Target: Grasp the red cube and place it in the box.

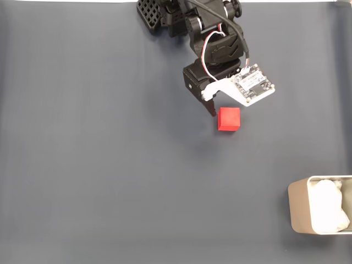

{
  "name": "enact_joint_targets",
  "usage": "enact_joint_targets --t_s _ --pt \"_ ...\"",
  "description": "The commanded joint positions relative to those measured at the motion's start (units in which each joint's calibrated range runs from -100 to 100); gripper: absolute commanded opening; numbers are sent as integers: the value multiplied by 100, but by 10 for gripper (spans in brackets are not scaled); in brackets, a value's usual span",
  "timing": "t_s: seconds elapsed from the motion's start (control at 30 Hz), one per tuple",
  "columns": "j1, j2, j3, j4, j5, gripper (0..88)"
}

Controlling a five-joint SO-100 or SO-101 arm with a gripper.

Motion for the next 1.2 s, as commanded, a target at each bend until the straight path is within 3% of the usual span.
enact_joint_targets --t_s 0.0,1.17 --pt "21 73 -50 -165 24 360" --pt "-114 1381 -743 -796 -132 367"
